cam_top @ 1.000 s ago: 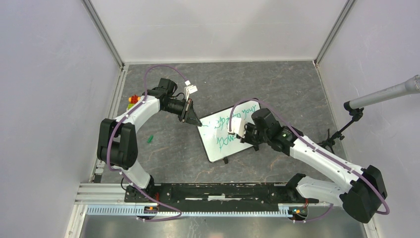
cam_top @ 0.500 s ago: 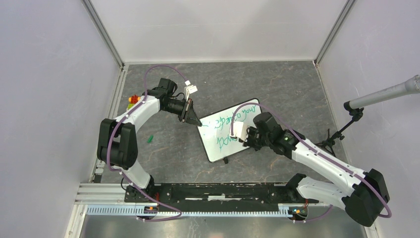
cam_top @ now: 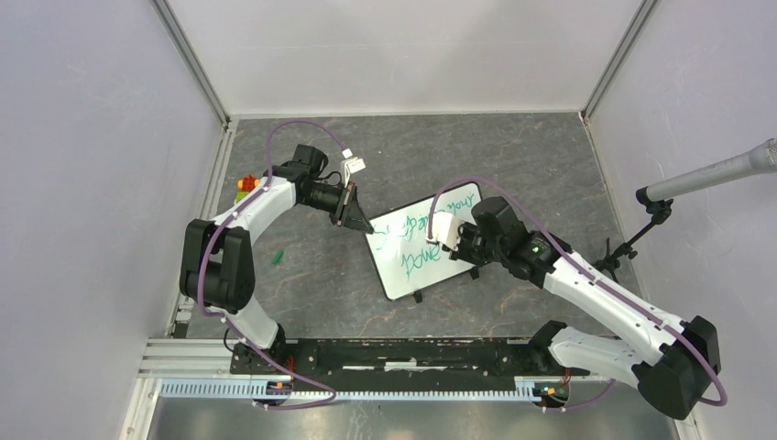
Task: Write a sentence on the whiteboard
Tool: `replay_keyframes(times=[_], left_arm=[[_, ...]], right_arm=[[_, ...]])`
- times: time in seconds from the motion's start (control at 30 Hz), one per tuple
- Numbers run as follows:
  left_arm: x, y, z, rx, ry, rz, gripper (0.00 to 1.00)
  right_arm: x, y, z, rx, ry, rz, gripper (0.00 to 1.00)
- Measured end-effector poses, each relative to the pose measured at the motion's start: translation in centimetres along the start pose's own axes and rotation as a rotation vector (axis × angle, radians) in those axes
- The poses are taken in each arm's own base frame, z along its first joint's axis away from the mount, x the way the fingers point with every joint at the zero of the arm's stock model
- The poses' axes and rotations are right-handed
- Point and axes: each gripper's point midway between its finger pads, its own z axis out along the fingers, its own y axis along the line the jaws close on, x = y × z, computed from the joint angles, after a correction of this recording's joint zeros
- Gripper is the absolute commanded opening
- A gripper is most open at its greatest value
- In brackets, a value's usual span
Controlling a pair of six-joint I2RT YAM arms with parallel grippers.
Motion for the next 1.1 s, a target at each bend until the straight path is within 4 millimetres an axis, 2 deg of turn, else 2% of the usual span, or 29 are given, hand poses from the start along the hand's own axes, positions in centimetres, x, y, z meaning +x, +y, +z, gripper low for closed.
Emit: replay_keyframes(times=[0.57, 1.1], left_arm=[[0.0, 0.0, 0.0, 0.0, 0.0, 0.0, 0.02], [0.0, 0.0, 0.0, -0.001, 0.0, 0.0, 0.02]], right_arm=[[1.2, -0.6, 0.5, 0.036, 0.055, 0.002, 0.0], [2.6, 0.0, 0.7, 0.036, 0.083, 0.004, 0.0]])
